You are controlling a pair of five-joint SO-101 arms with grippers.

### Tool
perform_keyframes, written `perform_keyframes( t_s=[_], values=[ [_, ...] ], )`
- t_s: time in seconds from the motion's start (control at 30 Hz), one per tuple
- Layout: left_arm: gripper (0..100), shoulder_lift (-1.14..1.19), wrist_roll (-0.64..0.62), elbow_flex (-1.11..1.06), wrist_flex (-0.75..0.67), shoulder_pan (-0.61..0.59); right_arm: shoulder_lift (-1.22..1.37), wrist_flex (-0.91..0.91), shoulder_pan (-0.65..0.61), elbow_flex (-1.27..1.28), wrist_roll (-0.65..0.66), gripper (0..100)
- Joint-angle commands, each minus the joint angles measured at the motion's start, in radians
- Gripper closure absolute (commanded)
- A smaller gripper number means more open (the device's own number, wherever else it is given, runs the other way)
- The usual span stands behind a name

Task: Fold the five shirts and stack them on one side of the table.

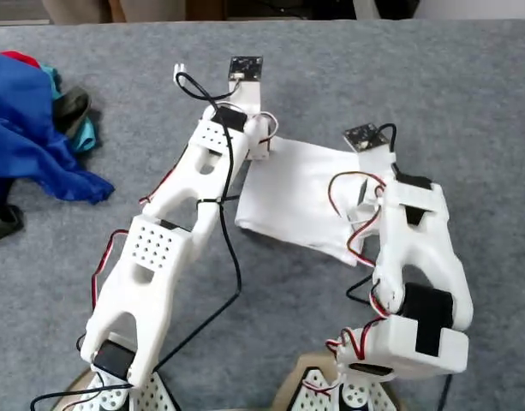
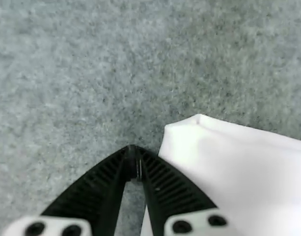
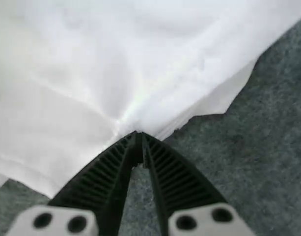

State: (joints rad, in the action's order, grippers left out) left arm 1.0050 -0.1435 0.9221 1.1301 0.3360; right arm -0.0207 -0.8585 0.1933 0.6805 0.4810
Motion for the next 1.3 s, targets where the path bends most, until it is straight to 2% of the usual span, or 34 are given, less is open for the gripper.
perform_keyframes(
  t_s=[0.0,0.07,0.2,0.33,0.43,0.63,0.83,0.93,1.0,1.17,1.27],
  values=[
    [98,-0.027,0.0,0.061,0.017,-0.006,-0.147,-0.064,0.013,-0.042,-0.006,99.3],
    [98,-0.035,0.011,0.081,0.021,-0.012,-0.24,-0.103,0.012,-0.039,-0.055,99.1],
    [98,-0.081,0.052,0.216,0.157,-0.087,-0.395,-0.213,0.012,-0.047,-0.12,99.0],
    [98,-0.09,0.087,0.304,0.264,-0.149,-0.487,-0.33,0.012,-0.022,-0.258,99.0],
    [98,-0.091,0.17,0.402,0.382,-0.173,-0.499,-0.358,0.013,-0.012,-0.249,98.0],
    [98,-0.077,0.256,0.666,0.634,-0.245,-0.469,-0.462,-0.012,0.033,-0.284,81.3],
    [98,-0.105,0.259,0.647,0.632,-0.376,-0.463,-0.497,-0.016,0.044,-0.402,73.3],
    [98,-0.128,0.261,0.589,0.632,-0.42,-0.463,-0.445,-0.041,0.045,-0.47,72.3],
    [98,-0.145,0.261,0.552,0.632,-0.433,-0.461,-0.387,-0.053,0.065,-0.559,70.4],
    [98,-0.18,0.258,0.5,0.632,-0.423,-0.426,-0.253,-0.176,0.137,-0.829,61.6],
    [98,-0.185,0.256,0.5,0.632,-0.399,-0.338,-0.196,-0.197,0.134,-0.934,60.9]
  ],
)
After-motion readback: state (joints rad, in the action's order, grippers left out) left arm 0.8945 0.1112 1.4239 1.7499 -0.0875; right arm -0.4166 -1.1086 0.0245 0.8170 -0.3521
